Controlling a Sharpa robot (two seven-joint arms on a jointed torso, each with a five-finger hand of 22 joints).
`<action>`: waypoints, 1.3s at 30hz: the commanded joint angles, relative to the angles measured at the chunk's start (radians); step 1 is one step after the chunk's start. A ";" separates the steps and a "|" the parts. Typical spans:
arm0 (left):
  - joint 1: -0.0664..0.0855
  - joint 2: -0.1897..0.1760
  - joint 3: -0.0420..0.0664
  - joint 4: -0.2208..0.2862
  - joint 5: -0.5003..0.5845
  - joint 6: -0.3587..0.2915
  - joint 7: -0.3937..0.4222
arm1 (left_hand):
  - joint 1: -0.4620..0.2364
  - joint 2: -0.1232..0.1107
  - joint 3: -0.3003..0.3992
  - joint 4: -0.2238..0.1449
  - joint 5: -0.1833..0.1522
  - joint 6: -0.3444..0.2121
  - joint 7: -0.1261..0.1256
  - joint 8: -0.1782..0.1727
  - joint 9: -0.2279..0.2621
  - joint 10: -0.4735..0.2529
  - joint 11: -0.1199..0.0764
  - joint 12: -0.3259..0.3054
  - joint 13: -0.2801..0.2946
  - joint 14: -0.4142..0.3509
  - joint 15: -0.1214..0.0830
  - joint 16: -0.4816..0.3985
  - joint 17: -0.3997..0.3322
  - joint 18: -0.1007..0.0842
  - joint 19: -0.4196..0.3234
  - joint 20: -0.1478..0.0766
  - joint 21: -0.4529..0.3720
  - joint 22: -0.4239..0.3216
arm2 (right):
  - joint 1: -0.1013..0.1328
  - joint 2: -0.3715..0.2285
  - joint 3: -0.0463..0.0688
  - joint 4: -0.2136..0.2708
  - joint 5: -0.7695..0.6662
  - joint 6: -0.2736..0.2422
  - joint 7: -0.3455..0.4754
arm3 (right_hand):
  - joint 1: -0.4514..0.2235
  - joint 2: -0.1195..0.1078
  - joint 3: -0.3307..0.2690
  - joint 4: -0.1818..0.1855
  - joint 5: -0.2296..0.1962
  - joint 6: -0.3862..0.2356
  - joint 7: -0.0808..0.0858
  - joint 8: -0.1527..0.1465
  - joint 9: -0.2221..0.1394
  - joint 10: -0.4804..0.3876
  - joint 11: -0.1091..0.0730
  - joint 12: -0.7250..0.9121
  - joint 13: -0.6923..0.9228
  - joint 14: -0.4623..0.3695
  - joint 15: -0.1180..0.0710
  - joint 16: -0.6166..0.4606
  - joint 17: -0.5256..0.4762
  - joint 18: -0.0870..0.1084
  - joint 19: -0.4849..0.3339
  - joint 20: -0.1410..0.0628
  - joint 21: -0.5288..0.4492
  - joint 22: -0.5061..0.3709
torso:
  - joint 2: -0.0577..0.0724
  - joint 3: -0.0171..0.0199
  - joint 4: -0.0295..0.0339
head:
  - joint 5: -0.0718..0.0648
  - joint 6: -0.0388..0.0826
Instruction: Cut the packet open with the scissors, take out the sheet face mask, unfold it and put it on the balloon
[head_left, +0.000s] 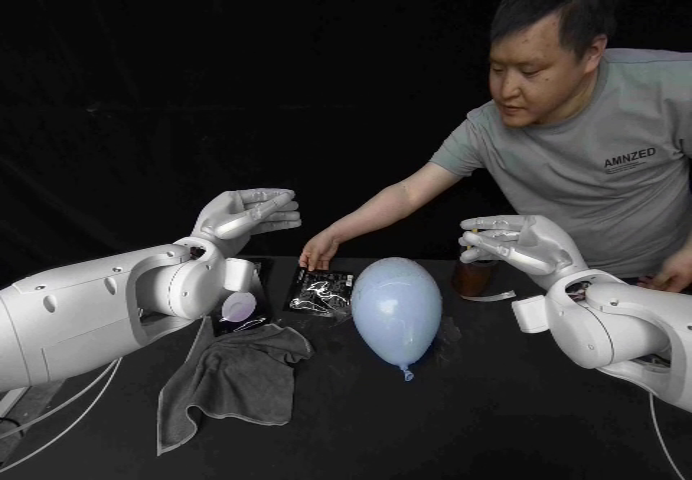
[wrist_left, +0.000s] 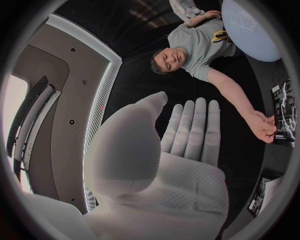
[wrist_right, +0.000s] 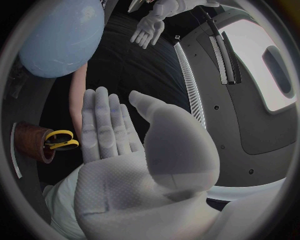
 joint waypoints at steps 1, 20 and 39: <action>0.001 -0.007 0.001 -0.001 0.015 -0.003 0.016 | 0.007 -0.005 0.002 0.004 0.004 0.009 0.008 0.005 -0.001 0.008 -0.003 0.004 0.001 0.007 -0.001 0.006 0.002 0.013 0.009 0.000 0.007 0.002 | -0.001 0.002 0.000 0.001 -0.012 0.011 0.004 | 0.011 0.002 0.007 -0.001 -0.006 0.006 0.004 -0.001 -0.001 0.007 0.000 0.004 0.001 0.007 -0.001 0.003 0.000 0.008 0.010 -0.001 0.005 -0.001 | -0.001 0.0000 0.0007 | 0.002 -0.002; 0.001 -0.016 -0.003 -0.032 -0.227 0.020 -0.037 | 0.030 -0.025 0.024 -0.008 0.000 0.008 -0.016 0.012 -0.007 0.013 -0.014 -0.004 -0.003 -0.034 -0.001 0.004 0.003 0.006 -0.024 0.008 -0.010 -0.007 | -0.004 0.016 0.000 -0.003 -0.012 0.016 -0.003 | 0.014 0.004 0.009 -0.003 -0.014 0.006 0.005 -0.002 -0.002 0.007 0.001 0.003 0.000 0.006 -0.001 0.002 -0.001 0.007 0.011 -0.002 0.006 -0.003 | 0.001 -0.0004 -0.0008 | 0.025 -0.006; -0.027 0.217 -0.028 -0.372 -1.046 0.043 -0.144 | 0.232 -0.013 -0.488 0.140 0.022 -0.305 -0.056 -0.108 -0.124 -0.528 -0.025 -0.064 -0.020 -0.628 0.071 -0.160 -0.159 -0.116 -0.633 0.020 -0.114 -0.040 | -0.005 0.015 0.000 0.010 -0.031 0.016 -0.010 | 0.014 0.003 0.011 -0.003 -0.027 0.000 0.009 -0.006 -0.005 -0.004 0.006 -0.004 -0.002 -0.004 0.004 -0.005 -0.004 0.004 0.004 0.000 0.002 -0.010 | 0.007 -0.0005 -0.0027 | 0.020 -0.014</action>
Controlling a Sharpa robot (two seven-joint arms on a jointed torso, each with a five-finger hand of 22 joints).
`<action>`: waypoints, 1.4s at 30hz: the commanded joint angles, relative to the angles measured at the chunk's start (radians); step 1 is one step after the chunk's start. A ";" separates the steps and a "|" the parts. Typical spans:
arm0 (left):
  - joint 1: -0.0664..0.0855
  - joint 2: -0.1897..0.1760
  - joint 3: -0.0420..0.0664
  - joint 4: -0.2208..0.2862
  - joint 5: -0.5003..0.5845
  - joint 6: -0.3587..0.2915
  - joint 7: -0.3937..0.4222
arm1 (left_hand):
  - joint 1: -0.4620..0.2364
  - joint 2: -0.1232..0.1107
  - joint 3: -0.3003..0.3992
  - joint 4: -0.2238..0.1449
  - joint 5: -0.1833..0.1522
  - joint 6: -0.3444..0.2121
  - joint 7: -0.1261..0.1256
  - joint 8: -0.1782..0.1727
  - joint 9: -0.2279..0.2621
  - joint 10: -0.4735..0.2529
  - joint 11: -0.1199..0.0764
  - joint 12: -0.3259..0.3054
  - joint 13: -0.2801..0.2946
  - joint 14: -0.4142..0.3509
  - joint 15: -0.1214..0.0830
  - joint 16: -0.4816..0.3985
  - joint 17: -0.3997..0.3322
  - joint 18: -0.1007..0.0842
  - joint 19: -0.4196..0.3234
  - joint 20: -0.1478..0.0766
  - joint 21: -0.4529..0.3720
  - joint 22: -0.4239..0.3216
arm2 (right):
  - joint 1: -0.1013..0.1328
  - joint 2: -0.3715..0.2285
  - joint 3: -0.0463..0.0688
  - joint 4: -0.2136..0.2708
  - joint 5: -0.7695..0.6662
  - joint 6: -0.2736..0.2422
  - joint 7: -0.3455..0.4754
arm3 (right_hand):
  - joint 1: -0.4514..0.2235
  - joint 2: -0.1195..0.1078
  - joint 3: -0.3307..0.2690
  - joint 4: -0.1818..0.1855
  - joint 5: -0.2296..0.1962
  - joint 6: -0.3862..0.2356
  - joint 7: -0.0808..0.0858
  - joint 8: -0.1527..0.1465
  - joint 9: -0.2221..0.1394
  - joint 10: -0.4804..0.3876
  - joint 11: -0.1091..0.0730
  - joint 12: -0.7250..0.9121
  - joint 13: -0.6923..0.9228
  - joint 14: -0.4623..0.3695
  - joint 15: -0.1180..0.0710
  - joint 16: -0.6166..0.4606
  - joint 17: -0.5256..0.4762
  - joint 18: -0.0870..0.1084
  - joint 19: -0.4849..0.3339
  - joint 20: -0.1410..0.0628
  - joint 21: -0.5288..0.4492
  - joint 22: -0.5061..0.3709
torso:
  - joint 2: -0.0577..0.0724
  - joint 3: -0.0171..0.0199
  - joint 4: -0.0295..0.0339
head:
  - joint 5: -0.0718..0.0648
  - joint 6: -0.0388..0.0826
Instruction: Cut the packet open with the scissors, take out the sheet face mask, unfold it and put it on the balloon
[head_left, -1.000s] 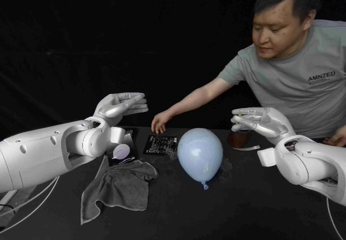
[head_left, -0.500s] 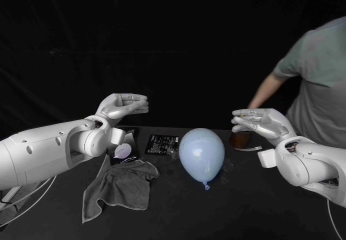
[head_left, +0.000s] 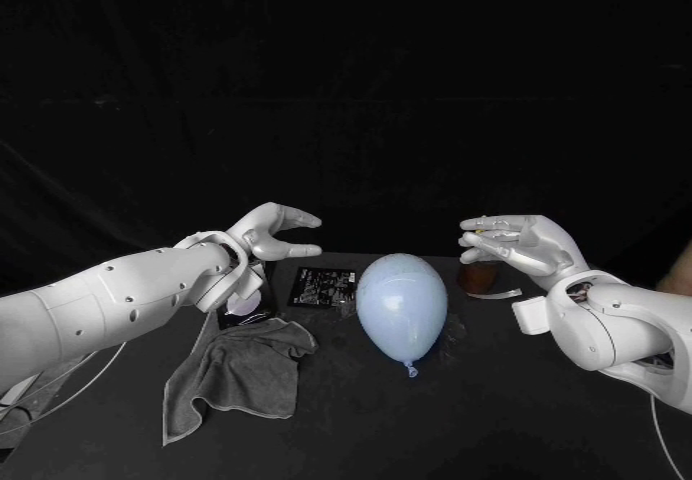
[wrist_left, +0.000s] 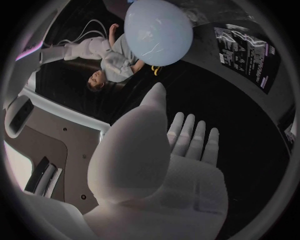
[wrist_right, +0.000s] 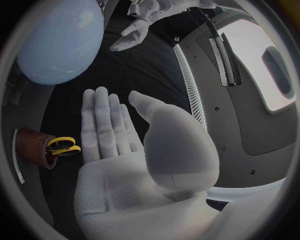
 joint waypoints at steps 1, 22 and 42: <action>-0.002 0.036 0.000 -0.058 -0.284 0.029 -0.046 | 0.029 -0.039 -0.069 0.029 0.010 -0.100 -0.003 -0.028 -0.027 -0.124 -0.014 -0.010 -0.007 -0.100 -0.017 -0.010 -0.022 -0.020 -0.052 0.003 -0.009 -0.005 | 0.000 0.000 0.000 0.005 -0.017 0.015 0.000 | 0.009 -0.003 0.008 0.000 -0.007 -0.003 0.007 -0.007 -0.001 -0.006 0.006 -0.004 -0.002 -0.005 0.004 -0.006 -0.002 0.017 -0.001 0.004 0.001 -0.002 | 0.003 -0.0002 -0.0016 | 0.000 -0.003; -0.027 0.226 -0.005 -0.318 -0.557 0.177 -0.144 | 0.000 -0.096 -0.130 0.032 -0.014 -0.162 0.023 -0.034 -0.044 -0.236 0.000 -0.013 -0.011 -0.196 -0.051 -0.012 -0.039 -0.011 -0.121 -0.002 -0.012 -0.008 | 0.003 0.006 0.001 0.026 -0.027 0.007 -0.007 | 0.007 -0.004 0.009 0.001 -0.008 -0.011 0.012 -0.012 -0.005 -0.017 0.011 -0.005 -0.002 -0.013 0.009 -0.012 -0.005 0.016 -0.008 0.007 -0.003 -0.010 | 0.013 0.0011 -0.0077 | 0.002 -0.012; -0.073 0.329 -0.004 -0.451 -0.573 0.201 -0.176 | -0.030 -0.114 -0.150 0.033 -0.083 -0.298 -0.042 -0.050 -0.076 -0.322 -0.029 -0.021 -0.018 -0.215 -0.052 -0.016 -0.041 -0.009 -0.107 -0.002 -0.007 -0.006 | 0.019 -0.004 0.002 0.053 -0.029 -0.002 -0.010 | 0.007 -0.005 0.008 0.001 -0.009 -0.013 0.012 -0.013 -0.005 -0.019 0.012 -0.005 -0.002 -0.014 0.010 -0.013 -0.005 0.016 -0.009 0.008 -0.004 -0.011 | 0.050 -0.0007 -0.0195 | -0.001 -0.005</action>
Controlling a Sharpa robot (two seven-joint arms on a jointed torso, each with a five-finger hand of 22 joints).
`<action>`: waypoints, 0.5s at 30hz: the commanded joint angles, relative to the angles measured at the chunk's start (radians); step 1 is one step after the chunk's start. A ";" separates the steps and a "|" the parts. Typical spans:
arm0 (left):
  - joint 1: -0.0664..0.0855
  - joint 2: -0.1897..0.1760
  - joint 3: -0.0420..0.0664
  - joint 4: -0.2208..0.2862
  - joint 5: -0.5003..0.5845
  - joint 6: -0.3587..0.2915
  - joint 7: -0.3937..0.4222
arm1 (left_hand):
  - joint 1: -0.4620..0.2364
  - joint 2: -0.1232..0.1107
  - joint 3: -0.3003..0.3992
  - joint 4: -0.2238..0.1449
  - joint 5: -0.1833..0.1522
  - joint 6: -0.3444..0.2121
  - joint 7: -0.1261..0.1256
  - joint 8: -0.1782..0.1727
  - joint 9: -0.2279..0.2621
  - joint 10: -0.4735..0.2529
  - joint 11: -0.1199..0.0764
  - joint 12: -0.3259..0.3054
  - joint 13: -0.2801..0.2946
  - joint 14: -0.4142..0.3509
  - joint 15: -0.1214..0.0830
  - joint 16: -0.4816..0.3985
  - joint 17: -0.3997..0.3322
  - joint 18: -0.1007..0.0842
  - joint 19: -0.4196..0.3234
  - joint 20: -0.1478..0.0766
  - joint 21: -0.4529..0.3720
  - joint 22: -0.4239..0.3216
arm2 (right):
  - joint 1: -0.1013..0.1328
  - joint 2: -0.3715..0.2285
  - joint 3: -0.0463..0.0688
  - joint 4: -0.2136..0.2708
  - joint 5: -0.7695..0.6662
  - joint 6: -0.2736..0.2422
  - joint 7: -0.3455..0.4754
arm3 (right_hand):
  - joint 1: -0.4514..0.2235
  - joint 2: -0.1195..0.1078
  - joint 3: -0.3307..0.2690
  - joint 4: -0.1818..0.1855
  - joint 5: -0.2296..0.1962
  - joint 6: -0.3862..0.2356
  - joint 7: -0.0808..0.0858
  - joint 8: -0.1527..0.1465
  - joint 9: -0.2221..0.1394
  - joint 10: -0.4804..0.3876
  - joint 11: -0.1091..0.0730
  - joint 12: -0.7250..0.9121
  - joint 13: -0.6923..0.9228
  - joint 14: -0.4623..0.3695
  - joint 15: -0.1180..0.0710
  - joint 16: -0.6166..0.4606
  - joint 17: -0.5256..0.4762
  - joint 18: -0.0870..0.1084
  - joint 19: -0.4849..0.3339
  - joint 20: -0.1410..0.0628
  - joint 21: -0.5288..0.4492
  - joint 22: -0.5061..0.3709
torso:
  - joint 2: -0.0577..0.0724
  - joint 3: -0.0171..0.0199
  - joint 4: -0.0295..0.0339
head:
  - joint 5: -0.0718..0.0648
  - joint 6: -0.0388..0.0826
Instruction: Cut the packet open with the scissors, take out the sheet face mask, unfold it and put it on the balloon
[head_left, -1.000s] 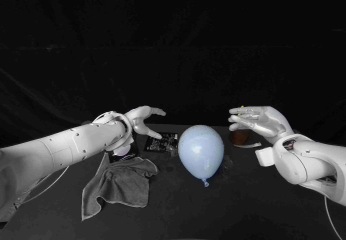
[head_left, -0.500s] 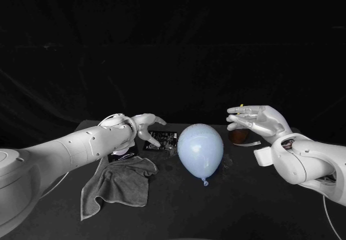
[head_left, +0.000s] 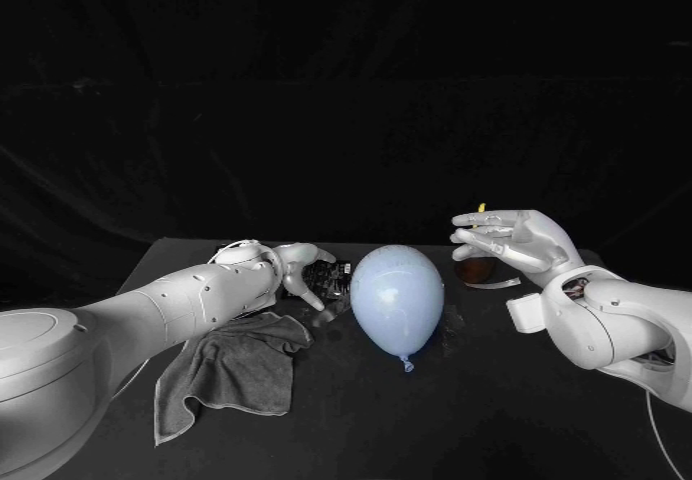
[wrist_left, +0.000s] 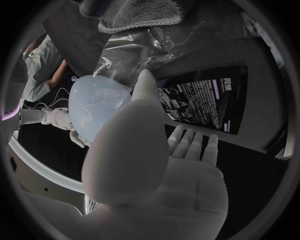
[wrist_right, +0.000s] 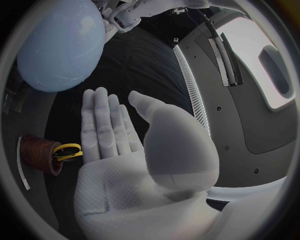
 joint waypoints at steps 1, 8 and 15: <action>0.000 0.004 0.001 -0.005 -0.019 0.002 -0.029 | -0.013 -0.002 -0.006 0.000 -0.018 -0.034 -0.014 -0.008 -0.008 -0.025 -0.007 -0.006 -0.003 -0.020 -0.004 -0.005 -0.003 -0.009 0.006 0.000 0.003 0.001 | 0.003 -0.002 0.001 0.005 -0.013 0.001 0.003 | 0.007 -0.005 0.006 -0.002 -0.005 -0.002 0.006 -0.006 -0.001 -0.006 -0.001 -0.005 -0.001 -0.007 0.002 -0.005 -0.002 0.009 -0.006 0.004 -0.004 -0.001 | 0.009 -0.0009 -0.0024 | -0.002 0.002; -0.002 0.012 0.001 -0.011 -0.027 -0.020 -0.049 | -0.003 -0.002 0.030 -0.001 -0.039 -0.048 -0.012 -0.006 -0.011 -0.054 -0.028 -0.007 -0.005 -0.036 -0.012 -0.007 -0.006 -0.007 0.005 -0.001 0.002 0.001 | 0.007 -0.002 0.001 0.009 -0.013 0.000 0.003 | 0.006 -0.005 0.005 -0.001 -0.006 -0.003 0.006 -0.006 -0.001 -0.007 0.000 -0.005 -0.001 -0.008 0.003 -0.006 -0.002 0.009 -0.006 0.005 -0.004 -0.002 | 0.010 -0.0004 -0.0042 | 0.000 0.001; -0.002 0.017 0.002 -0.018 -0.033 -0.024 -0.062 | 0.021 0.001 0.103 -0.001 -0.064 -0.043 -0.003 -0.002 -0.009 -0.054 -0.025 -0.005 -0.003 -0.043 -0.020 -0.007 -0.007 -0.007 -0.004 -0.002 0.000 -0.001 | 0.008 -0.003 0.001 0.012 -0.013 0.002 0.002 | 0.005 -0.005 0.005 -0.001 -0.006 -0.004 0.007 -0.007 -0.002 -0.008 0.000 -0.005 -0.001 -0.008 0.003 -0.006 -0.002 0.009 -0.007 0.005 -0.004 -0.003 | 0.012 -0.0002 -0.0034 | -0.003 0.002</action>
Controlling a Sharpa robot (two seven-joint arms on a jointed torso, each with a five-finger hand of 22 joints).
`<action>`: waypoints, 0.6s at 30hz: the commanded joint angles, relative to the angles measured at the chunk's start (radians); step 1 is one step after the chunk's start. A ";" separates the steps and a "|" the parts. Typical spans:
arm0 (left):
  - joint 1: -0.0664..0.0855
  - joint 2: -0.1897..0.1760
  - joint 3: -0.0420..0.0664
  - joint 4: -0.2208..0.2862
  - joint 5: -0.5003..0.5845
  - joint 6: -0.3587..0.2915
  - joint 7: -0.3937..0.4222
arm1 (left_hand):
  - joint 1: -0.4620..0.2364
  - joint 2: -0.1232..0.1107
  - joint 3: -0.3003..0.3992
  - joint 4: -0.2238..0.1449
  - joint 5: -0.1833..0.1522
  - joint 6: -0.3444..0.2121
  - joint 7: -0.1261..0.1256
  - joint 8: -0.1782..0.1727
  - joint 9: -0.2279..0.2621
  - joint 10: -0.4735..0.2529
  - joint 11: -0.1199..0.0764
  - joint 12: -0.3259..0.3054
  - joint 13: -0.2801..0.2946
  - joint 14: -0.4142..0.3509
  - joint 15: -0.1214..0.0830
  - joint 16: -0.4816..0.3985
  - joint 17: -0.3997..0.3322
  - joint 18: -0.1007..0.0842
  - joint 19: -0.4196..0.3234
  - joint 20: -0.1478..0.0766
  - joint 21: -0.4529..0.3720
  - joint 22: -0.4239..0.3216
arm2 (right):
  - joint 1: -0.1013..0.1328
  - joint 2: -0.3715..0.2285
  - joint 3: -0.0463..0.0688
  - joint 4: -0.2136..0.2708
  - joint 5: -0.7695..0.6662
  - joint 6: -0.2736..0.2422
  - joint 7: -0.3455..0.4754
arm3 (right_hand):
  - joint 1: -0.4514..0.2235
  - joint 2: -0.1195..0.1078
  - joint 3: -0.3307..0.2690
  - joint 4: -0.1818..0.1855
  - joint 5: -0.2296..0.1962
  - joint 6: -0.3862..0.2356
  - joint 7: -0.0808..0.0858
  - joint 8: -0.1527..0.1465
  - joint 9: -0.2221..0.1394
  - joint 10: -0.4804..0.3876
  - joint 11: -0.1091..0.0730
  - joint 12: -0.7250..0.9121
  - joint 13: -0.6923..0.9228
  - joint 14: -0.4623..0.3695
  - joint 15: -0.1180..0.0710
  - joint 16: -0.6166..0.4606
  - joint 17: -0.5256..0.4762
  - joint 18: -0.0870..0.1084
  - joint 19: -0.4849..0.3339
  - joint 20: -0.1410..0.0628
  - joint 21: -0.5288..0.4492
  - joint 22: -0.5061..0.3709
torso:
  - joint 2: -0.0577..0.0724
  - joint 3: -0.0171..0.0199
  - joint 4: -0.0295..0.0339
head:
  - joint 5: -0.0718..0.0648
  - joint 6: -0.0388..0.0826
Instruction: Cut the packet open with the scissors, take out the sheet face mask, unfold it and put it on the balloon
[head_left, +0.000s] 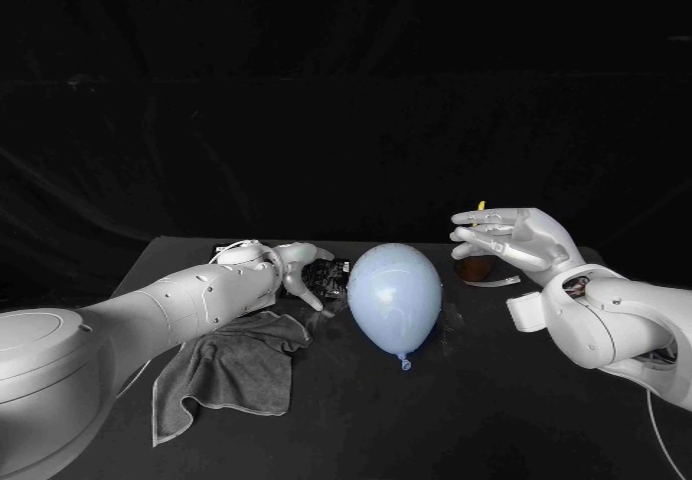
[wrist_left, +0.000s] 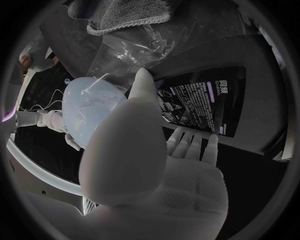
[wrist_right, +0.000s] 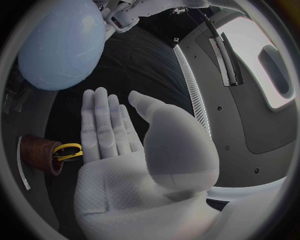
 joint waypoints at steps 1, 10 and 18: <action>-0.002 0.006 -0.001 -0.004 -0.017 -0.014 -0.027 | 0.021 0.006 0.019 -0.002 -0.011 0.003 0.012 0.003 0.001 -0.004 0.003 -0.001 0.000 -0.005 -0.001 -0.003 -0.001 -0.006 -0.005 -0.003 0.000 -0.001 | 0.001 -0.001 0.001 0.003 -0.011 0.005 0.004 | 0.005 -0.005 0.005 -0.001 -0.006 -0.002 0.008 -0.007 -0.002 -0.008 0.000 -0.005 -0.001 -0.004 0.000 -0.006 -0.001 0.015 -0.003 0.002 -0.004 -0.001 | 0.002 0.0002 0.0002 | -0.003 0.001; -0.001 0.015 0.001 -0.019 -0.012 0.018 -0.045 | 0.030 0.035 0.102 -0.003 -0.037 0.049 0.062 0.019 0.014 0.063 0.050 0.009 0.007 0.052 0.012 0.012 0.012 0.008 0.022 -0.005 0.007 0.004 | 0.004 -0.001 0.001 0.007 -0.011 0.006 0.003 | 0.004 -0.005 0.005 0.000 -0.006 -0.002 0.009 -0.007 -0.002 -0.008 0.000 -0.005 -0.001 -0.005 0.000 -0.006 -0.001 0.015 -0.004 0.002 -0.004 -0.002 | 0.006 0.0005 -0.0016 | -0.006 -0.003; 0.000 0.027 0.003 -0.045 0.000 0.043 -0.060 | 0.036 0.101 0.197 -0.006 -0.054 0.084 0.090 0.031 0.022 0.129 0.076 0.010 0.010 0.127 0.031 0.029 0.027 0.034 0.058 -0.005 0.016 0.008 | 0.009 -0.003 0.001 0.012 -0.011 0.006 0.003 | 0.003 -0.004 0.005 0.001 -0.007 -0.002 0.009 -0.007 -0.002 -0.008 0.000 -0.004 -0.001 -0.005 0.000 -0.006 -0.001 0.015 -0.004 0.002 -0.005 -0.002 | 0.013 0.0016 -0.0052 | -0.003 -0.004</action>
